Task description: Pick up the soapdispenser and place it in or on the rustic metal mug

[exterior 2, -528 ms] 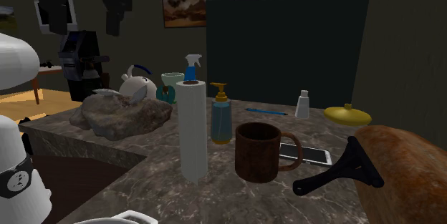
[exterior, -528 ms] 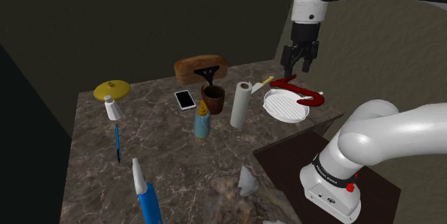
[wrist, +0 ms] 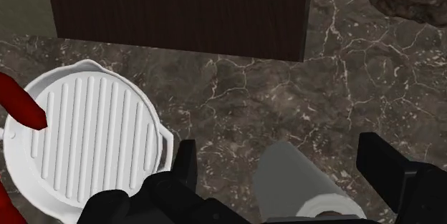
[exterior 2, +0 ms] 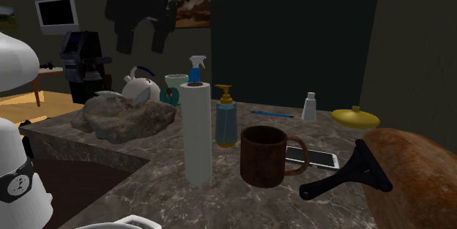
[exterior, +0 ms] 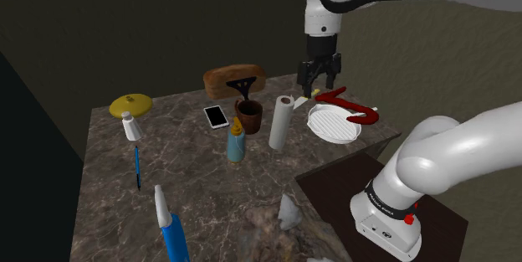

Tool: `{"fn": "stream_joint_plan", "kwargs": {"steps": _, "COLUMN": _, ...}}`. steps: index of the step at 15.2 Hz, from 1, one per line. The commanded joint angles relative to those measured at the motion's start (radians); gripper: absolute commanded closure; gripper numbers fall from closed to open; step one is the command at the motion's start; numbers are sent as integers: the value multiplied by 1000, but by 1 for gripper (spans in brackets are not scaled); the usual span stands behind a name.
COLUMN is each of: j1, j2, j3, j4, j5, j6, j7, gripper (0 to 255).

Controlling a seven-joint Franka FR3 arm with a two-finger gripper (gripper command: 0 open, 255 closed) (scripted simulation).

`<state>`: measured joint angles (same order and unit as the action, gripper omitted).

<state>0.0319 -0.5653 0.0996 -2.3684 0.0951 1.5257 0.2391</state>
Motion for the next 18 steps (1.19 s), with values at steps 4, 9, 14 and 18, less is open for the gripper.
{"fn": "stream_joint_plan", "kwargs": {"steps": 4, "j1": 29, "j2": 200, "j3": 81, "j4": 106, "j5": 17, "j6": 55, "j7": 84, "gripper": 0}}
{"fn": "stream_joint_plan", "kwargs": {"steps": 9, "j1": 55, "j2": 410, "j3": 147, "j4": 239, "j5": 3, "j6": 89, "j7": 169, "gripper": 0}}
{"fn": "stream_joint_plan", "kwargs": {"steps": 14, "j1": 91, "j2": 631, "j3": 196, "j4": 405, "j5": -37, "j6": 93, "j7": 257, "gripper": 0}}
{"fn": "stream_joint_plan", "kwargs": {"steps": 18, "j1": 131, "j2": 814, "j3": 219, "j4": 563, "j5": -79, "j6": 73, "j7": 324, "gripper": 0}}
